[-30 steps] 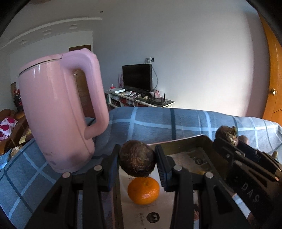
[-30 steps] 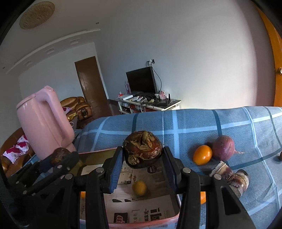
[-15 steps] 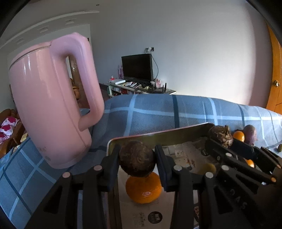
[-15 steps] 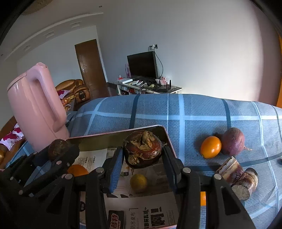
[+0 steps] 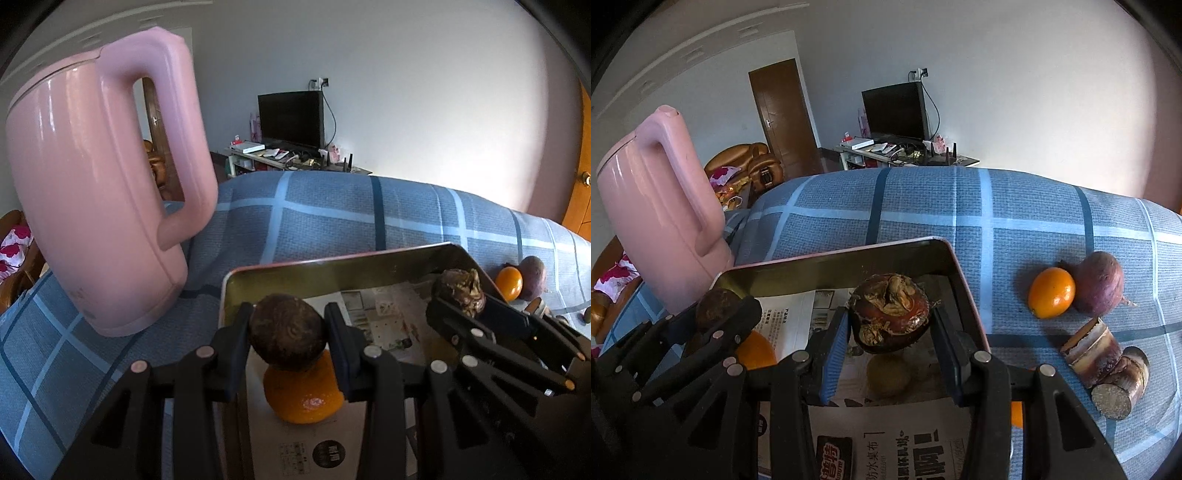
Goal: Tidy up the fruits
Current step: 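Carry both brown dried fruits over the tin box and release them inside, then withdraw both tools from the tin box toward the remaining fruits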
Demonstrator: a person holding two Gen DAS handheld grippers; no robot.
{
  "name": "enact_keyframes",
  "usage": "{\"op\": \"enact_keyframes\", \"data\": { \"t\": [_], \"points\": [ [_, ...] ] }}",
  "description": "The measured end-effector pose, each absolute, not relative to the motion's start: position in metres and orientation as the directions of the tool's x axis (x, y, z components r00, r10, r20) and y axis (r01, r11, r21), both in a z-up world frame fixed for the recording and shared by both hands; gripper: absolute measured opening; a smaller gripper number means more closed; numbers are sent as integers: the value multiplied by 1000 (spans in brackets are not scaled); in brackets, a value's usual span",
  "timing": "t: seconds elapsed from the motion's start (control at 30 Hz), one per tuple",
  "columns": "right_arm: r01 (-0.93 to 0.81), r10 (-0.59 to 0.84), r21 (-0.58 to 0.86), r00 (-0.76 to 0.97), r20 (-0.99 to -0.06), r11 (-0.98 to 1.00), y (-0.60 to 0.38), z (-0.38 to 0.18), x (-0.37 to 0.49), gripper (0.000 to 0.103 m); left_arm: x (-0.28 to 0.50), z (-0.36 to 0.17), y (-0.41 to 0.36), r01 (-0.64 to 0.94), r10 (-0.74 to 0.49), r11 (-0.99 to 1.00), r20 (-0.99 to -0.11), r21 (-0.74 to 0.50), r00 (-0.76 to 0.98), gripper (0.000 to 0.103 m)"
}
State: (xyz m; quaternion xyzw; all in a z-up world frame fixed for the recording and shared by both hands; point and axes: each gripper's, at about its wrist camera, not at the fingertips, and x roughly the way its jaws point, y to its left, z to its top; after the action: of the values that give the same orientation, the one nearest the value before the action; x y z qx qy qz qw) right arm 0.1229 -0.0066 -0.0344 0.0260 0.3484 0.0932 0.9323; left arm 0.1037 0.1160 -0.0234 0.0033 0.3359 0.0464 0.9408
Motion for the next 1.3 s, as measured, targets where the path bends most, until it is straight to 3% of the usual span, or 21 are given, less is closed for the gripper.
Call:
{"op": "enact_keyframes", "data": {
  "t": [0.3,0.5,0.6,0.67,0.77,0.87,1.03,1.3],
  "points": [
    [-180,234,149,742,-628,972,-8,-35,122,48,103,-23,118,-101,102,994,-629,38,771,41],
    [-202,262,167,779,-570,965,-13,-27,112,48,100,-21,125,-116,78,993,-620,-21,781,52],
    [-200,270,185,797,-540,962,-18,-24,107,48,98,-19,125,-103,49,993,-611,-54,790,63],
    [-177,255,201,833,-490,964,-28,-19,97,51,93,-15,122,-101,50,993,-586,-55,809,77],
    [-136,213,208,884,-416,969,-38,-11,83,77,86,-9,115,-115,97,993,-527,-2,844,100],
    [-88,147,184,929,-339,979,-44,-2,70,79,78,-1,110,-124,127,992,-464,37,877,102],
    [-17,50,117,957,-285,993,-43,5,61,80,75,0,111,-140,141,990,-434,35,890,103],
    [55,-47,23,961,-274,998,-44,6,55,80,67,0,113,-154,150,988,-419,23,895,103]
  ]
}}
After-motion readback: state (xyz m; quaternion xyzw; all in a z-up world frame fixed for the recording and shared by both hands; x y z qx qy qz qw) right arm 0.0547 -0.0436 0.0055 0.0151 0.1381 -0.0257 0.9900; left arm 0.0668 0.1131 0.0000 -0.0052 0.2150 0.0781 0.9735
